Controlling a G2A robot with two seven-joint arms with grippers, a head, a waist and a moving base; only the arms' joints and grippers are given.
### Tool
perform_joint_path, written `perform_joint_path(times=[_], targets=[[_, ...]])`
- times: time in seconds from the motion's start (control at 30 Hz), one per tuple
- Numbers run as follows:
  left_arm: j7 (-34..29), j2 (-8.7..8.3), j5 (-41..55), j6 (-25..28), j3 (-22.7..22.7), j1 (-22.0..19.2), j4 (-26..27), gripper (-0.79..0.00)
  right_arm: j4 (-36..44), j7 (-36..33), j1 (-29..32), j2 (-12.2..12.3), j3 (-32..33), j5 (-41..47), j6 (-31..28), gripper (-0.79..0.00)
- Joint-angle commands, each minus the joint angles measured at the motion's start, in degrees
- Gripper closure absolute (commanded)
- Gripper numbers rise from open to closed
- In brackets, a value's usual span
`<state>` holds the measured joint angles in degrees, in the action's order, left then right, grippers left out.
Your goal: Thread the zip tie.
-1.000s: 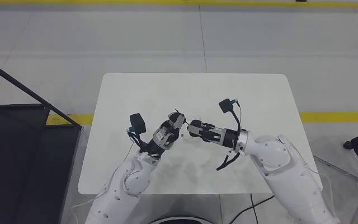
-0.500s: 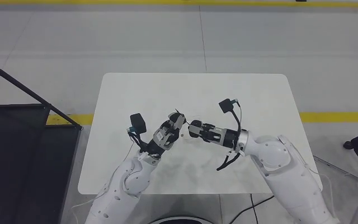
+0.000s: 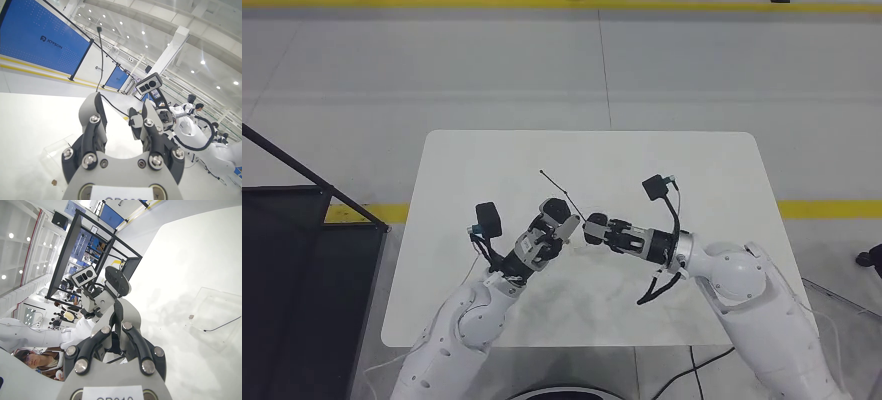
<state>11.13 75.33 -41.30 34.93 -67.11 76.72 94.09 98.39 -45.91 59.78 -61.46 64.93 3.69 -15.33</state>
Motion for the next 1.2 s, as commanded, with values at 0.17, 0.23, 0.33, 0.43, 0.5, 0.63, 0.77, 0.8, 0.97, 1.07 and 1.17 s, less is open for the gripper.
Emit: perform_joint_path(times=[0.17,0.23,0.33,0.43,0.5,0.63,0.77,0.8,0.97,1.07,1.17], targets=[[-4.1,-0.60,3.2,4.4,-1.9,0.6,0.0,-0.585,-1.7,-2.7,-0.6,0.0,1.3,4.9,-2.0,0.000],[-4.8,-0.87,3.4,6.2,-2.7,1.2,0.4,-0.662,-2.4,-3.6,-0.9,0.1,1.6,6.5,-2.6,0.000],[-6.1,-1.25,4.4,8.6,-3.9,2.0,0.8,-0.785,-3.5,-6.2,-1.3,0.1,2.0,10.1,-3.9,0.000],[-7.2,-1.57,8.0,10.6,-5.1,2.5,0.6,-0.785,-5.7,-10.1,-2.2,0.1,2.5,15.5,-5.5,0.000],[-8.8,-1.79,12.2,11.3,-5.8,2.5,0.0,-0.785,-7.3,-13.2,-2.8,0.1,2.6,19.1,-6.7,0.000],[-16.7,-2.40,25.8,10.8,-6.5,1.0,-2.1,-0.785,-10.4,-19.6,-4.4,0.0,2.6,25.7,-8.2,0.000],[-30.0,-3.46,39.9,7.1,-7.6,-1.2,-3.1,-0.785,-13.2,-27.7,-6.4,-0.1,2.1,31.6,-9.0,0.000],[-33.3,-3.76,42.0,5.7,-8.1,-1.6,-3.1,-0.785,-14.0,-30.2,-7.0,-0.1,1.9,33.3,-9.1,0.000],[-37.8,-4.22,44.4,3.7,-9.0,-2.1,-2.6,-0.785,-15.7,-37.1,-9.6,-0.1,0.9,37.2,-5.9,0.000],[-37.8,-4.22,44.4,3.7,-9.0,-2.1,-2.6,-0.785,-15.7,-37.1,-9.6,-0.1,0.9,37.2,-5.9,0.000],[-37.8,-4.22,44.4,3.7,-9.0,-2.1,-2.6,-0.785,-15.7,-37.1,-9.6,-0.1,0.9,37.2,-5.9,0.000]])
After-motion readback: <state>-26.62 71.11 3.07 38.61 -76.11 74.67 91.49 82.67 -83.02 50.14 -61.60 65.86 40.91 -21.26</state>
